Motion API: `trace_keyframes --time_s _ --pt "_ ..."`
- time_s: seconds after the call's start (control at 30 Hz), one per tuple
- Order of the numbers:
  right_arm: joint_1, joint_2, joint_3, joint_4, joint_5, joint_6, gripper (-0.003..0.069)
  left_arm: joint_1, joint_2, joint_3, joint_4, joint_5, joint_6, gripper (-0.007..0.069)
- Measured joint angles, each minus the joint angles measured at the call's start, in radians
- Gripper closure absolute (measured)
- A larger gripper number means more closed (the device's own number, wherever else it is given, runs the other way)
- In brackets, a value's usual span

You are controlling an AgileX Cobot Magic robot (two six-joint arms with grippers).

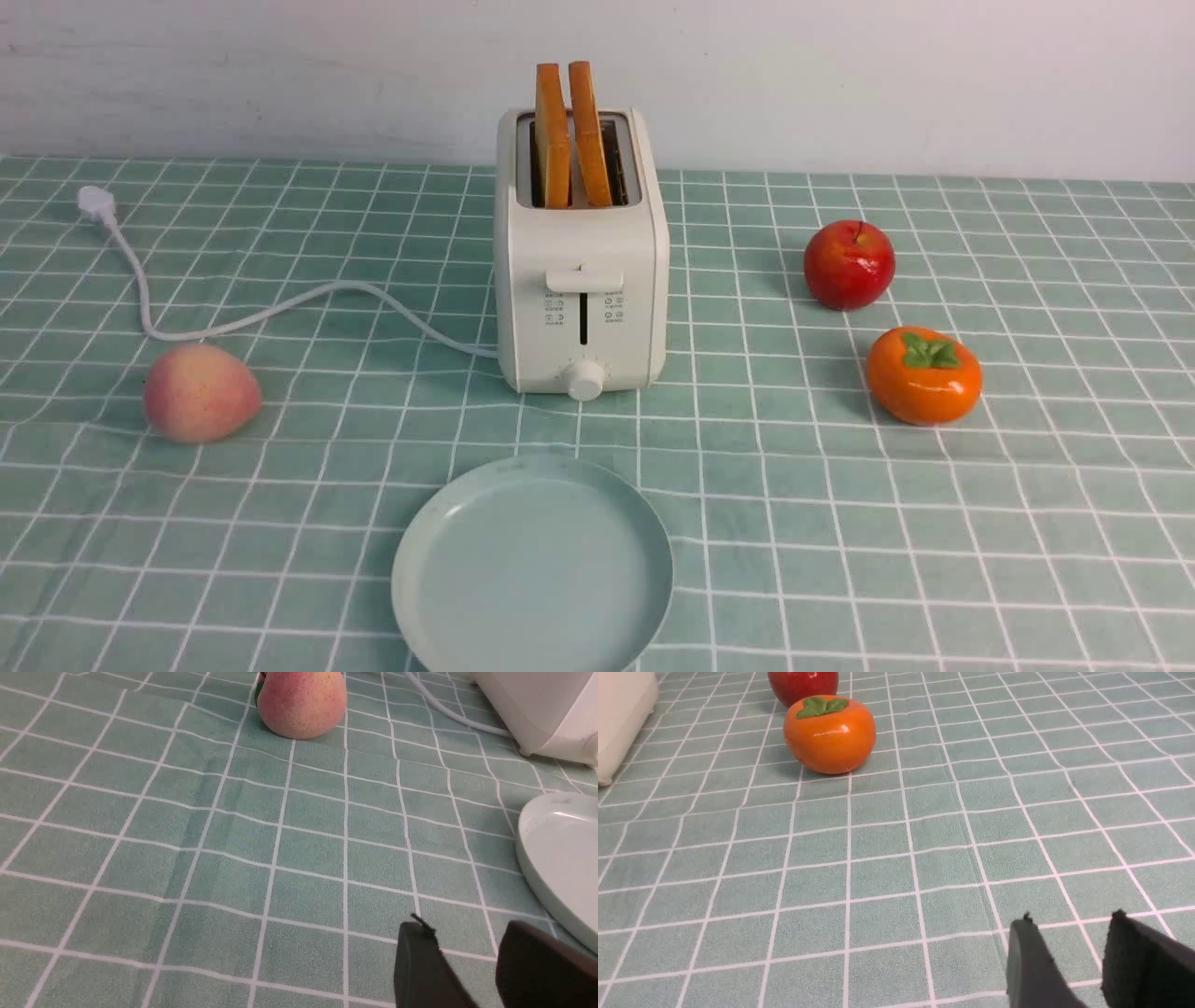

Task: Take toasted bread from bread machine on blue coffee table place on plate.
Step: 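Reach for a toast slice standing in the toaster with the left gripper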

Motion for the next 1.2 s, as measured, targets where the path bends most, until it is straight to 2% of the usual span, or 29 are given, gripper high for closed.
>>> trace_keyframes --time_s 0.37,0.6,0.77,0.87,1.03,1.1,1.13,1.2 --pt "0.0 0.0 0.0 0.0 0.0 0.0 0.0419 0.0 0.0 0.0 0.0 0.0 0.0 0.0386" --pt "0.0 0.0 0.0 0.0 0.0 0.0 0.0419 0.0 0.0 0.0 0.081 -0.066 0.042 0.0386" --pt "0.0 0.0 0.0 0.0 0.0 0.0 0.0419 0.0 0.0 0.0 -0.043 -0.206 -0.063 0.0386" --pt "0.0 0.0 0.0 0.0 0.0 0.0 0.0419 0.0 0.0 0.0 -0.206 -0.358 -0.199 0.0386" --pt "0.0 0.0 0.0 0.02 -0.005 0.007 0.0419 0.0 0.0 0.0 -0.28 -0.49 -0.275 0.0386" --pt "0.0 0.0 0.008 0.163 -0.065 0.079 0.0419 0.0 0.0 0.0 -0.302 -0.564 -0.305 0.0413" --pt "0.0 0.0 0.008 0.176 -0.071 0.086 0.0419 0.0 0.0 0.0 -0.304 -0.574 -0.311 0.0423" --pt "0.0 0.0 0.009 0.344 -0.157 0.166 0.0419 0.0 0.0 0.0 -0.312 -0.641 -0.333 0.0504"
